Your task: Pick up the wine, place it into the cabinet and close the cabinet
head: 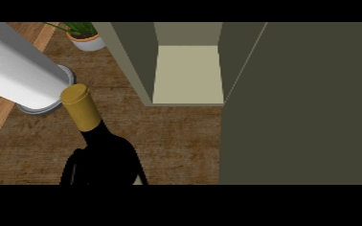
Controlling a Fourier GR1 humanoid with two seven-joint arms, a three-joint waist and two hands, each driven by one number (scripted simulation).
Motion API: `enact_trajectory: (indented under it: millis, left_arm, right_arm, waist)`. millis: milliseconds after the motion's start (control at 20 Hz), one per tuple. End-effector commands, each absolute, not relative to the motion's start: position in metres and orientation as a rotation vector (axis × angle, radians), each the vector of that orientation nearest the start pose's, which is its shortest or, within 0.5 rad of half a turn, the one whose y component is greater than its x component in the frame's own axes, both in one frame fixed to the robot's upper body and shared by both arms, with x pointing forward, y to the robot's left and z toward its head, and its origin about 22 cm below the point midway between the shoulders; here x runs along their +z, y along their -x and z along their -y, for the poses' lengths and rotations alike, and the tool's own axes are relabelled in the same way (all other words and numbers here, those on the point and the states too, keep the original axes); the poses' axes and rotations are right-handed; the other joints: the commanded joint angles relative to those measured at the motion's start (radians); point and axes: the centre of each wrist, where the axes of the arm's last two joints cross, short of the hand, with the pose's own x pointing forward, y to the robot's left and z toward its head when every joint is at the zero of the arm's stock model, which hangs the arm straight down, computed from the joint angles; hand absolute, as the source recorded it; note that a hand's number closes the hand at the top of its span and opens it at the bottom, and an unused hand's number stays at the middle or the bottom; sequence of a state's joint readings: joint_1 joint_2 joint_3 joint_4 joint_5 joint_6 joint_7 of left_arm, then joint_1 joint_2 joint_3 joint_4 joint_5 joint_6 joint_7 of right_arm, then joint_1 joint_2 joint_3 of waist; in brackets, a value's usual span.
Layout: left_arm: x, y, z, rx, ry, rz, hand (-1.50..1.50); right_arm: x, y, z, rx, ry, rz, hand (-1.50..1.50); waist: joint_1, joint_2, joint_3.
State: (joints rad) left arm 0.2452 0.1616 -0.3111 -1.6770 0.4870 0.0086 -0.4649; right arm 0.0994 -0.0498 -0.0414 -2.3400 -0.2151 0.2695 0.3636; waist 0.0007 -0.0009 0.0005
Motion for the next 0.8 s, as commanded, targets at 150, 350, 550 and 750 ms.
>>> enact_trajectory:
  millis: [150, 350, 550, 750]
  left_arm:
    - [0.034, -0.23, -0.186, 0.27, 0.413, 1.819, 1.5]
    - [0.048, -0.231, -0.169, 0.268, 0.401, 1.806, 1.5]
    - [0.041, -0.247, -0.135, 0.233, 0.348, 1.854, 1.5]
    - [0.055, -0.273, -0.126, 0.211, 0.336, 1.853, 1.5]
  right_arm:
    - [0.145, -0.17, 0.233, 0.229, -0.226, 1.895, -1.5]
    - [0.155, -0.185, 0.243, 0.234, -0.213, 1.9, -1.5]
    - [0.147, -0.16, 0.239, 0.217, -0.208, 1.899, -1.5]
    - [0.136, -0.186, 0.229, 0.226, -0.218, 1.876, -1.5]
  waist:
    - [-0.005, 0.001, 0.0]
    - [-0.001, 0.001, 0.0]
    - [-0.007, 0.0, 0.0]
    - [-0.004, 0.001, 0.0]
